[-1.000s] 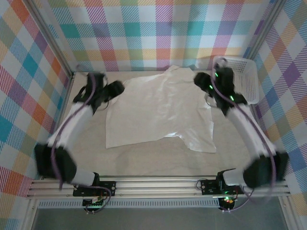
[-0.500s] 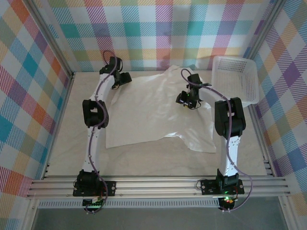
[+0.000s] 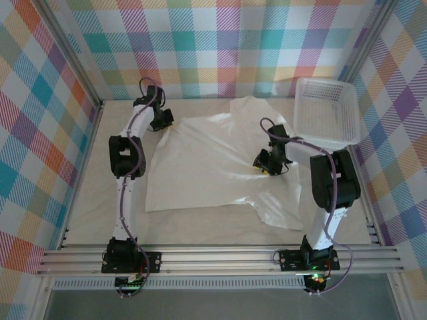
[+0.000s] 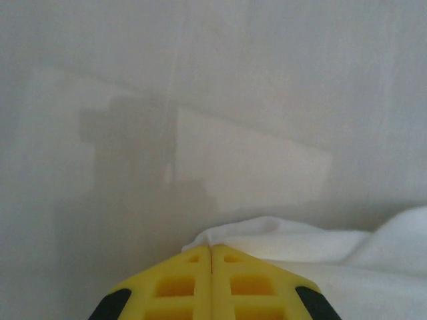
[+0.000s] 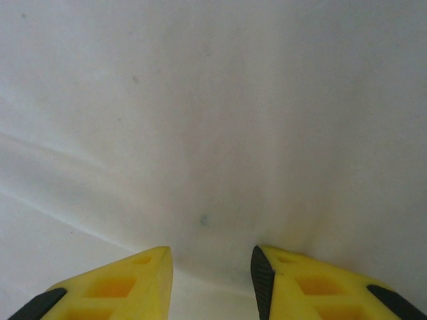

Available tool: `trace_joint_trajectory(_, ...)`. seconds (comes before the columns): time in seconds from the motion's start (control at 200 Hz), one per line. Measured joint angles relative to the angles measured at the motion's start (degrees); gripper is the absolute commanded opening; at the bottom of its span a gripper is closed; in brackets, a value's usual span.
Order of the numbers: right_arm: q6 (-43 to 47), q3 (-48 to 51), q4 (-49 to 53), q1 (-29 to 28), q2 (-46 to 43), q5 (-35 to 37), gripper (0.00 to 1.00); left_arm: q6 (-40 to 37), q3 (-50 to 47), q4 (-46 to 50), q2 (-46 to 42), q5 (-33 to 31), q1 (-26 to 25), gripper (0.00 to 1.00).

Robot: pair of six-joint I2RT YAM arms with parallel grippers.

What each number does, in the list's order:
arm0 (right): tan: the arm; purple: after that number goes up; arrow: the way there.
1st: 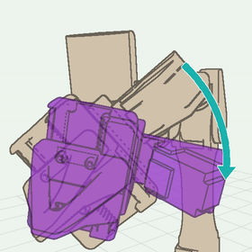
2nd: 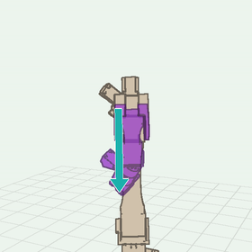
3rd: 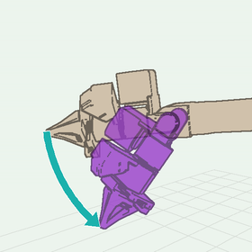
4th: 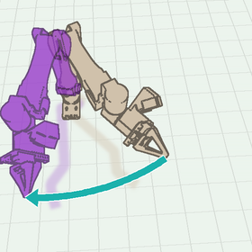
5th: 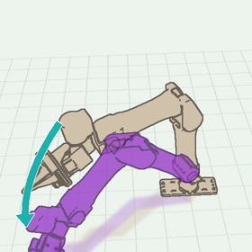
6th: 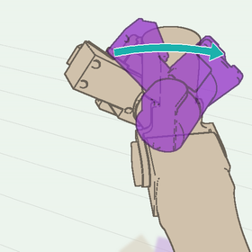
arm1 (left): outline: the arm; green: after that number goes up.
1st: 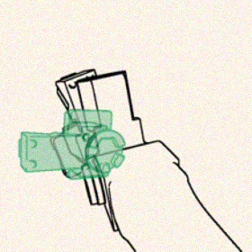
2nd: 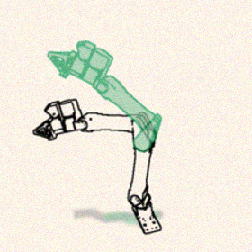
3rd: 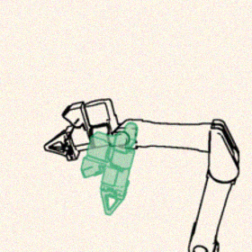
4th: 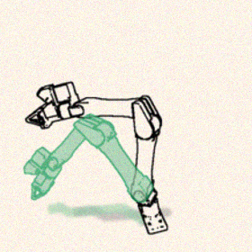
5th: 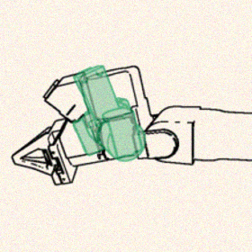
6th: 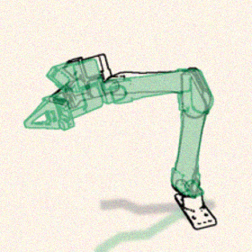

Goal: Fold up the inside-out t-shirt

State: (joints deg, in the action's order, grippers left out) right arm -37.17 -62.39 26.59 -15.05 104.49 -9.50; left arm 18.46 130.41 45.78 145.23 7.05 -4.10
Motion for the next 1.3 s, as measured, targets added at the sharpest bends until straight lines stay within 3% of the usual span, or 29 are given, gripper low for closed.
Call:
trace_joint_trajectory(0.215, -1.38, 9.22, 0.96, 0.0, -8.5, -0.02, 0.46, 2.12, -44.5, -7.85, -31.43, -2.38, -2.25, 0.02)
trace_joint_trajectory(0.255, -1.03, 8.94, 2.05, -0.04, -8.74, 0.02, 0.47, 2.58, -50.56, -9.09, -36.3, -3.02, -3.26, 0.07)
trace_joint_trajectory(0.365, 1.51, 3.78, 6.54, -0.81, -8.61, 0.68, 0.49, 2.93, -61.16, -13.14, -43.85, -3.58, -7.39, 0.37)
trace_joint_trajectory(0.455, 4.59, -6.91, 7.87, -3.39, -6.99, 1.95, 0.5, 1.55, -64.11, -15.87, -45.48, -3.58, -10.14, 0.5)
trace_joint_trajectory(0.575, 7.37, -21.9, 5.4, -8.15, -1.57, 2.36, 0.5, 0.81, -63.32, -17.42, -46.14, -6.38, -10.47, 0.52)
trace_joint_trajectory(0.68, 8.15, -32.52, 3.61, -11.67, 5.97, 1.99, 0.51, 0.72, -56.7, -15.45, -44.41, -10.67, -8.63, 0.52)
trace_joint_trajectory(0.79, 8.33, -39.32, 1.86, -14.45, 14.21, 1.46, 0.53, 0.04, -46.69, -14.16, -39.28, -10.97, -6.25, 0.54)
trace_joint_trajectory(0.895, 9.27, -43.63, 0.57, -16.11, 21.22, -0.55, 0.57, -0.37, -37.42, -12.39, -31.76, -8.46, -4.94, 0.51)
trace_joint_trajectory(1.015, 9.57, -49.94, 0.63, -17.0, 28.33, -3.72, 0.58, -0.9, -32.13, -8.98, -23.91, -5.33, -4.42, 0.4)
trace_joint_trajectory(1.14, 8.9, -52.81, 0.68, -17.73, 30.97, -6.43, 0.59, -1.16, -33.0, -5.68, -20.28, -2.29, -4.26, 0.17)
trace_joint_trajectory(1.195, 8.09, -53.18, 0.63, -18.12, 30.97, -7.58, 0.59, -0.33, -34.51, -5.22, -20.22, -0.59, -4.2, 0.0)
trace_joint_trajectory(1.305, 6.36, -54.23, 0.39, -18.88, 30.97, -9.27, 0.6, 0.24, -37.35, -6.75, -22.21, 2.6, -3.65, 0.0)
